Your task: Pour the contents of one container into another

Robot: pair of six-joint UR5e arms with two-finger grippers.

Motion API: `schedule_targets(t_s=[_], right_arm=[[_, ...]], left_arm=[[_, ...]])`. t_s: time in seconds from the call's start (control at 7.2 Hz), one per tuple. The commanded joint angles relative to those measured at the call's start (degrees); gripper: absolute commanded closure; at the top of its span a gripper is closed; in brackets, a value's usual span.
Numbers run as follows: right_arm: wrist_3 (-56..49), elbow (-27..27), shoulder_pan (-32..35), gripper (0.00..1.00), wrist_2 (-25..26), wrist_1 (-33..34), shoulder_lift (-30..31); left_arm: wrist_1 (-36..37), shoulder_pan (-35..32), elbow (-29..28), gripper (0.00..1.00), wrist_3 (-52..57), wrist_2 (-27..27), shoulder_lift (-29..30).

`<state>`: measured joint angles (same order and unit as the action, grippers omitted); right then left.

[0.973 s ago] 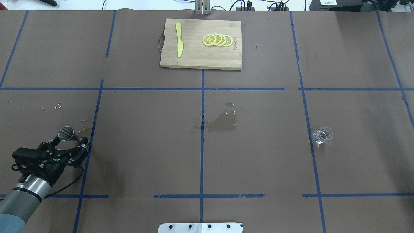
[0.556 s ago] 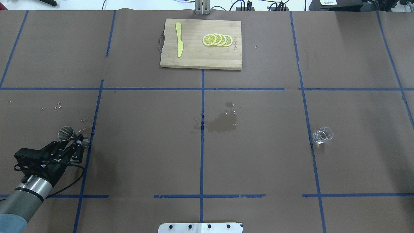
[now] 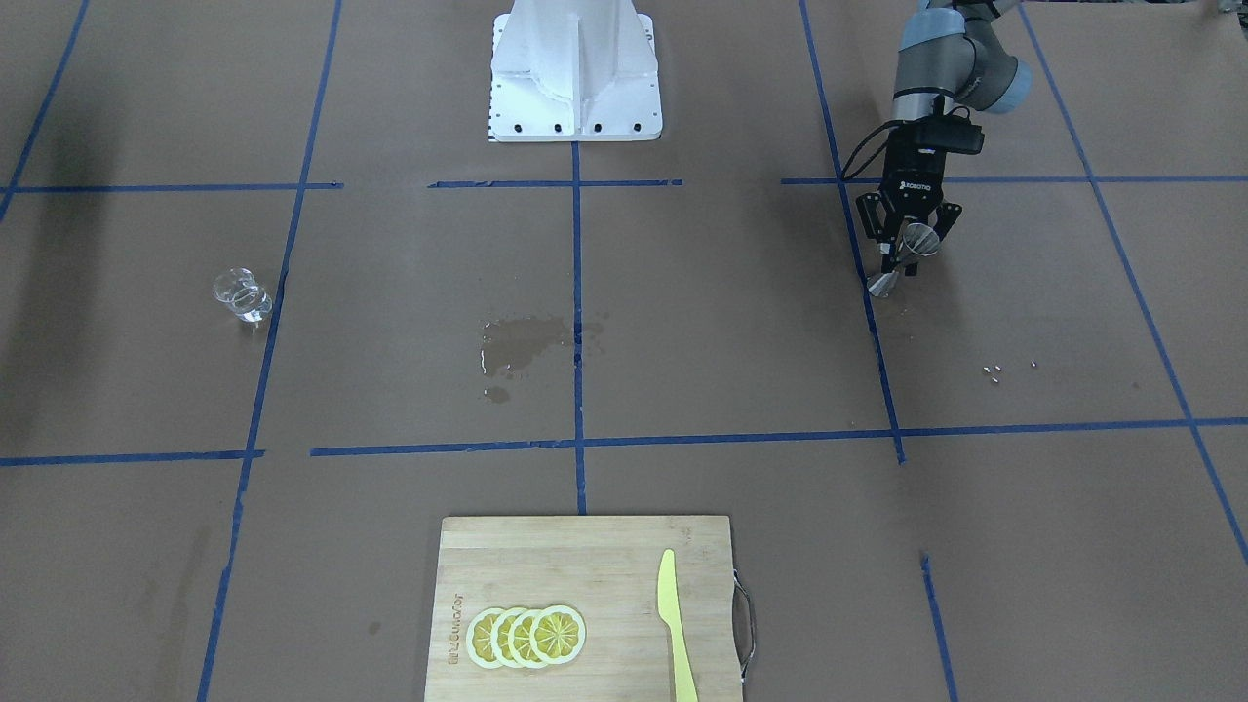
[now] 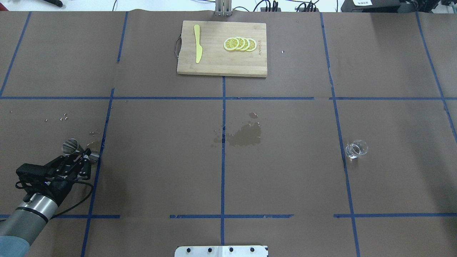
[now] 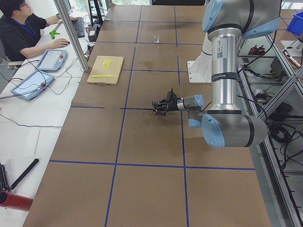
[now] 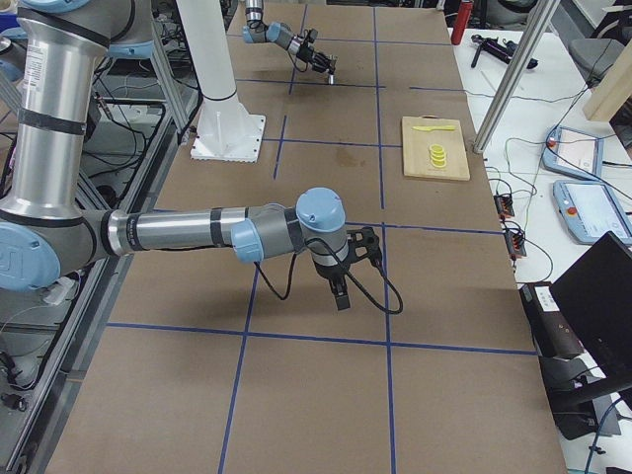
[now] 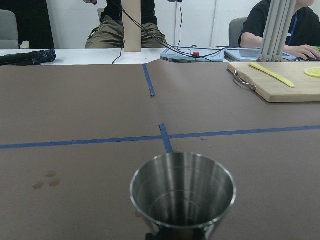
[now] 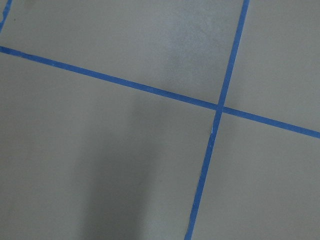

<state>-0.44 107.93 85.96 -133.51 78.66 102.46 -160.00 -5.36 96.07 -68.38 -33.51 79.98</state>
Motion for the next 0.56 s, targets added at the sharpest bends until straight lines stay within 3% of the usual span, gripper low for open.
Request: schedule_targets(t_s=[0.0,0.42], right_arm=[[0.0,0.0,0.0,0.00,0.0,0.0,0.0],[0.0,-0.1,0.0,0.00,0.0,0.0,-0.1]], left_arm=[[0.0,0.0,0.0,0.62,-0.1,-0.1,0.0],[0.0,0.4,0.0,0.62,0.0,-0.2,0.0]])
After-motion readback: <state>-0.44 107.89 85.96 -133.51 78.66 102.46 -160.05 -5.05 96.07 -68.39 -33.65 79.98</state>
